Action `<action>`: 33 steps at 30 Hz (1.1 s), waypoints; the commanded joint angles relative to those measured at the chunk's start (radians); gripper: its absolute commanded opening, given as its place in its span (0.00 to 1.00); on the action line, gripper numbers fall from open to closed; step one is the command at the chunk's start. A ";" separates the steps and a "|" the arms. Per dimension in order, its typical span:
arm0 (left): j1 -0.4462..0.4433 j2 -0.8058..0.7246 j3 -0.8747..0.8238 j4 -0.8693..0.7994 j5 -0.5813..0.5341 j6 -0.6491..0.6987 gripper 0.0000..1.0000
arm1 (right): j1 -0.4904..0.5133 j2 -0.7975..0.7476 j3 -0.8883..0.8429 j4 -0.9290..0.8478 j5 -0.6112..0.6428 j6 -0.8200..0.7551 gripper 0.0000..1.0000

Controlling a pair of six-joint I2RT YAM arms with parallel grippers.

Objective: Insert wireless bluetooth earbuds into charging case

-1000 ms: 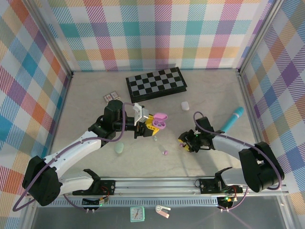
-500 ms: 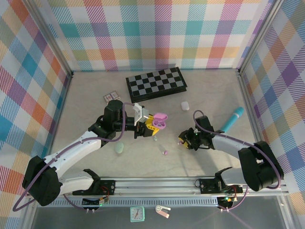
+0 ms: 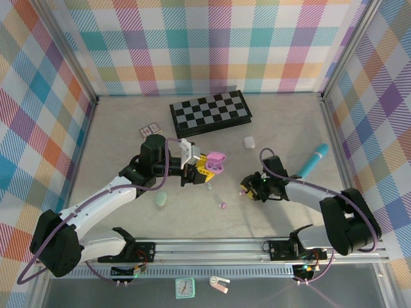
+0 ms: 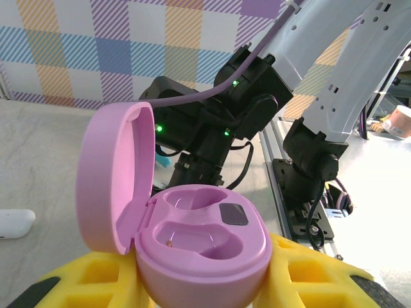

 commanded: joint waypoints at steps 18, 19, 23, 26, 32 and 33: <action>0.008 0.007 0.010 0.001 0.040 0.016 0.24 | 0.007 0.046 0.024 0.007 -0.064 -0.081 0.31; 0.008 0.007 0.010 0.001 0.039 0.016 0.24 | 0.007 0.044 0.025 0.006 -0.063 -0.083 0.31; 0.008 0.008 0.010 0.001 0.039 0.016 0.24 | 0.008 0.044 0.023 0.018 -0.071 -0.080 0.31; 0.008 0.007 0.009 -0.001 0.042 0.016 0.24 | 0.011 0.039 0.021 0.019 -0.074 -0.077 0.31; 0.008 0.002 0.009 0.000 0.040 0.016 0.24 | 0.016 0.028 0.022 0.008 -0.068 -0.083 0.30; 0.008 0.001 0.010 0.000 0.042 0.016 0.24 | 0.017 0.030 0.020 0.006 -0.068 -0.084 0.28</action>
